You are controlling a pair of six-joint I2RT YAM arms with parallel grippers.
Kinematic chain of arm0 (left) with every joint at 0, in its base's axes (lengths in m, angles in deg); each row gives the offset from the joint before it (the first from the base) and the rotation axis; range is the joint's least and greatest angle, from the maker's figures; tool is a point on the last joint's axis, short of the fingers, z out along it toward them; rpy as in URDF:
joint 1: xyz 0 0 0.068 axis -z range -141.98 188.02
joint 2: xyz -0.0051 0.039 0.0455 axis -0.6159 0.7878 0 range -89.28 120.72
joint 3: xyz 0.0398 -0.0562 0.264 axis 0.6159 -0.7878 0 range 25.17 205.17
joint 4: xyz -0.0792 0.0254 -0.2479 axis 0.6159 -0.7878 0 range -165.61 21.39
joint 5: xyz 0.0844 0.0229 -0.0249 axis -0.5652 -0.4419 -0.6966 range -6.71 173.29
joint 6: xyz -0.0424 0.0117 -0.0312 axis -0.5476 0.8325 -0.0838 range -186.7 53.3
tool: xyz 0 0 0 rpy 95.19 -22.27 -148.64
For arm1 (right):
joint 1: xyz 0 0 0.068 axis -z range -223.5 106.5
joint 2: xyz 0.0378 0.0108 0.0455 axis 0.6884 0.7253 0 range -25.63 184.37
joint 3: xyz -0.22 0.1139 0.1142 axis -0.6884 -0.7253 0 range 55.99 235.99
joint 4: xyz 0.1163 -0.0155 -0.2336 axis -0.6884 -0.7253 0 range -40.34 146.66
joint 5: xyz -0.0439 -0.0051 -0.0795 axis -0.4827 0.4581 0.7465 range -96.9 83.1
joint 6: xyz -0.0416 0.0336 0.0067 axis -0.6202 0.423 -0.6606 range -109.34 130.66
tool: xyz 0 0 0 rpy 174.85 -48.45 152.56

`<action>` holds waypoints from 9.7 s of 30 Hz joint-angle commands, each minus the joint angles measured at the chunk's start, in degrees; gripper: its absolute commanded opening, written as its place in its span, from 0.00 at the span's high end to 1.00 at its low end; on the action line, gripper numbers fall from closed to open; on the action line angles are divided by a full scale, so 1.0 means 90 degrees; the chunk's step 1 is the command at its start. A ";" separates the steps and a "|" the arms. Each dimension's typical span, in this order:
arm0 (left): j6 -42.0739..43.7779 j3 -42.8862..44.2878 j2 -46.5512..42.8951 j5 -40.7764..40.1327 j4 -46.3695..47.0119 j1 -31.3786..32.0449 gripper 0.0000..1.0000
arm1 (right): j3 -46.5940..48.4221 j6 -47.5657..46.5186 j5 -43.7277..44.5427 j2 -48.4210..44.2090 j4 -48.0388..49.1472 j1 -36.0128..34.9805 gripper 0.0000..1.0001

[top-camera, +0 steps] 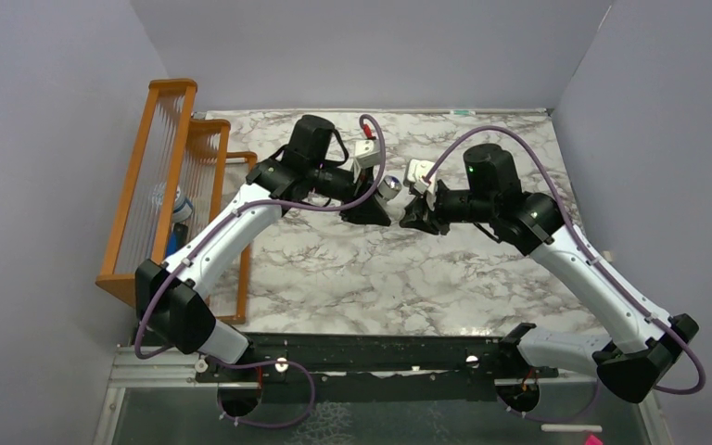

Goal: Install the water faucets

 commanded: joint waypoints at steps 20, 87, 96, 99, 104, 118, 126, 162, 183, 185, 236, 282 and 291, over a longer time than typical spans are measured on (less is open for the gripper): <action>0.0551 0.0353 0.0350 -0.0605 -0.0625 0.0408 0.70 | 0.0733 -0.0218 -0.0166 0.0271 -0.0140 -0.0063 1.00; -0.1020 -0.0357 -0.0346 -0.0581 0.1733 0.0353 1.00 | -0.0310 0.0209 -0.0566 -0.0131 0.0609 -0.0066 1.00; -0.1074 -0.0260 -0.0234 -0.0593 0.1685 0.0343 1.00 | -0.0307 0.0212 -0.0751 -0.0077 0.0539 -0.0059 0.94; -0.0948 -0.0258 -0.0221 -0.0596 0.1612 0.0320 1.00 | -0.0508 0.0545 -0.0317 -0.0587 0.1267 -0.0063 0.80; -0.0756 -0.0282 -0.0191 -0.0739 0.1456 0.0269 1.00 | -0.0828 0.0937 0.1193 -0.1090 0.1948 -0.0060 0.52; -0.1290 -0.1461 -0.0582 -0.1801 0.2481 -0.0911 1.00 | -0.2218 0.5022 0.6101 -0.0313 0.2324 -0.0051 0.49; -0.1604 -0.2158 -0.0734 -0.2469 0.3603 -0.1308 1.00 | -0.1551 0.5459 0.5578 0.1819 0.2425 0.0295 0.41; -0.1584 -0.2691 -0.0787 -0.2557 0.3962 -0.1348 1.00 | 0.0699 0.3453 0.3505 0.4775 0.0777 0.1597 0.44; -0.1535 -0.2681 -0.0805 -0.2597 0.3887 -0.1260 1.00 | -0.0929 0.5975 0.2992 0.3588 0.1558 0.1659 0.90; -0.1544 -0.2676 -0.0782 -0.2596 0.3879 -0.1259 1.00 | -0.1470 0.6540 0.2827 0.3236 0.1860 0.1661 0.89; -0.1515 -0.2681 -0.0623 -0.2597 0.3869 -0.1239 1.00 | -0.3150 0.4872 0.1181 0.2067 0.3182 0.1662 0.37; -0.1554 -0.2605 -0.0474 -0.2413 0.3858 -0.1239 1.00 | -0.5606 0.5547 0.5115 0.1647 0.7454 0.0104 0.33; -0.1554 -0.2603 -0.0476 -0.2409 0.3849 -0.1239 1.00 | -0.5490 0.5625 0.5235 0.1849 0.7481 0.0059 0.42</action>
